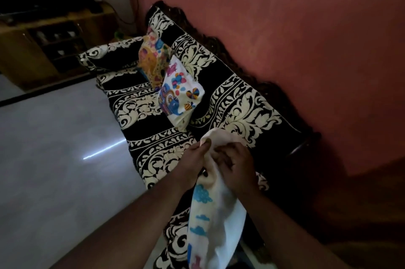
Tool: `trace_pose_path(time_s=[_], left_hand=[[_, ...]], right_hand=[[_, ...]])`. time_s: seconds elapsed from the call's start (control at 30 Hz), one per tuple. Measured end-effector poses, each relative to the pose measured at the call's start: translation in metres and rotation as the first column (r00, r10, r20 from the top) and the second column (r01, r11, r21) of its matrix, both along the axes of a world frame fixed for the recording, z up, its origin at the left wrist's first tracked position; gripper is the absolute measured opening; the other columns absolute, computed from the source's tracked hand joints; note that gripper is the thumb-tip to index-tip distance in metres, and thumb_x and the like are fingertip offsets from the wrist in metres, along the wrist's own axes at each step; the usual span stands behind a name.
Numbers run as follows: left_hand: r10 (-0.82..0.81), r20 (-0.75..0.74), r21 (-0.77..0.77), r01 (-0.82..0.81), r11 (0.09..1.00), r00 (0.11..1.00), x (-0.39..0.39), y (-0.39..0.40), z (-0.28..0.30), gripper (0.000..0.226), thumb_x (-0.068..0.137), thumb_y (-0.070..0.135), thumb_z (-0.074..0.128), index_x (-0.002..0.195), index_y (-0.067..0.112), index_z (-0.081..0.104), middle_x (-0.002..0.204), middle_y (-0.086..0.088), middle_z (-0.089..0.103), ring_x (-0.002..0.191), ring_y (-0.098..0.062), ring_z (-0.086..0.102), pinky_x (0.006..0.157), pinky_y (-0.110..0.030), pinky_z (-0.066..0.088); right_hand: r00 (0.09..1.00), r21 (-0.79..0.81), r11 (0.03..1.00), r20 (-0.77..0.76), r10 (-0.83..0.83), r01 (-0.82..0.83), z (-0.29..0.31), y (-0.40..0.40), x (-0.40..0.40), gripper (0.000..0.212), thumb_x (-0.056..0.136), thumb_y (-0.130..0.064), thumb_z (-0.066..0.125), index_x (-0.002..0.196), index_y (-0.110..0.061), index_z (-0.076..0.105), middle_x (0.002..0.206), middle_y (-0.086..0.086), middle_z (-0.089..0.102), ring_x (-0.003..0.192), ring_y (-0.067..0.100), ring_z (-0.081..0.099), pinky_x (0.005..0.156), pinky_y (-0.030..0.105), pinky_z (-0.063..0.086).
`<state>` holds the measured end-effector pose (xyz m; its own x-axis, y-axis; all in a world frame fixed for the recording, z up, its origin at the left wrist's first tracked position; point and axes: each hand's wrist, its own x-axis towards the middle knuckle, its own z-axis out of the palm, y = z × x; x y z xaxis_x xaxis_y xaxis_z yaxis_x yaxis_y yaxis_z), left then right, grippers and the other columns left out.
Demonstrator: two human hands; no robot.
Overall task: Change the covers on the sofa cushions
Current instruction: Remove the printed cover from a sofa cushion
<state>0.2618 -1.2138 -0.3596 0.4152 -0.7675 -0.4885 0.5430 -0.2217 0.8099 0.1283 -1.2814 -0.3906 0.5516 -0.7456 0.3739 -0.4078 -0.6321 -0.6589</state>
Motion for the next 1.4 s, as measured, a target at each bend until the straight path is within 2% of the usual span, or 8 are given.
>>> trace_pose_path(time_s=[0.13,0.4,0.53,0.67,0.83,0.97,1.23,1.4], left_hand=[[0.055,-0.005,0.103,-0.054,0.993,0.998,-0.018,0.003,0.003,0.031,0.103,0.032,0.052,0.089,0.008,0.067,0.056,-0.007,0.055,0.042,-0.019,0.045,0.041,-0.022,0.031],[0.014,0.204,0.154,-0.046,0.987,0.979,-0.037,-0.004,0.0,0.039,0.103,0.041,0.048,0.096,0.01,0.072,0.071,-0.011,0.067,0.052,-0.019,0.058,0.046,-0.024,0.038],[-0.156,0.681,0.231,-0.007,0.973,0.716,-0.046,-0.002,-0.014,0.046,0.101,0.053,0.05,0.071,0.02,0.061,0.062,0.005,0.061,0.055,-0.008,0.055,0.053,-0.025,0.04],[-0.19,0.855,0.252,-0.066,0.966,0.482,-0.052,0.003,-0.02,0.036,0.101,0.04,0.056,0.074,0.016,0.061,0.066,0.0,0.062,0.064,-0.014,0.06,0.063,-0.036,0.044],[-0.101,0.647,0.189,-0.031,0.981,0.756,-0.042,0.011,-0.018,0.032,0.09,0.044,0.055,0.09,0.015,0.069,0.072,0.001,0.067,0.065,-0.018,0.06,0.061,-0.038,0.045],[-0.294,0.745,0.349,0.026,0.937,0.599,-0.035,0.01,-0.004,0.037,0.097,0.043,0.061,0.084,0.009,0.068,0.068,-0.005,0.062,0.063,-0.016,0.056,0.059,-0.033,0.04],[-0.415,0.858,0.458,-0.084,0.885,0.301,-0.034,0.026,0.006,0.046,0.091,0.048,0.067,0.06,0.021,0.047,0.058,0.004,0.05,0.063,-0.019,0.053,0.057,-0.033,0.03],[-0.249,0.818,0.368,-0.141,0.919,0.518,-0.034,0.03,0.001,0.035,0.09,0.04,0.07,0.069,0.012,0.067,0.064,-0.002,0.064,0.065,-0.019,0.062,0.06,-0.034,0.043]], right_hand=[[0.995,-0.065,0.998,-0.097,-0.01,0.003,-0.002,0.009,-0.014,0.023,0.092,-0.038,0.059,0.098,-0.022,0.074,0.097,-0.003,0.065,0.091,0.02,0.058,0.08,0.038,0.05],[0.957,0.004,0.998,-0.284,0.056,-0.057,0.004,-0.013,-0.029,0.038,0.089,-0.052,0.049,0.086,-0.02,0.07,0.088,-0.002,0.07,0.086,0.022,0.064,0.079,0.042,0.051],[0.985,-0.031,0.998,-0.168,0.044,-0.05,0.0,-0.01,-0.04,0.033,0.094,-0.041,0.047,0.082,-0.014,0.063,0.079,0.003,0.067,0.075,0.026,0.063,0.067,0.04,0.052],[0.989,0.199,0.97,-0.02,0.145,-0.138,-0.007,-0.016,-0.046,0.028,0.093,-0.041,0.062,0.099,-0.015,0.071,0.093,0.0,0.073,0.088,0.015,0.068,0.081,0.034,0.055],[0.963,0.196,0.957,-0.123,0.241,-0.215,-0.043,-0.045,-0.067,0.048,0.095,-0.057,0.051,0.105,-0.014,0.069,0.104,0.005,0.068,0.101,0.026,0.062,0.088,0.038,0.05],[0.945,0.307,0.91,-0.078,0.317,-0.28,-0.045,-0.051,-0.063,0.03,0.096,-0.039,0.055,0.114,-0.018,0.069,0.115,0.002,0.071,0.111,0.024,0.065,0.093,0.045,0.053],[0.969,0.094,0.988,-0.204,0.143,-0.126,-0.042,-0.038,-0.054,0.031,0.094,-0.042,0.044,0.096,-0.023,0.068,0.092,-0.002,0.073,0.087,0.025,0.069,0.072,0.038,0.054],[0.986,0.071,0.987,-0.073,0.148,-0.143,-0.034,-0.028,-0.048,0.03,0.092,-0.046,0.054,0.096,-0.021,0.07,0.096,-0.001,0.071,0.093,0.024,0.065,0.083,0.038,0.053]])
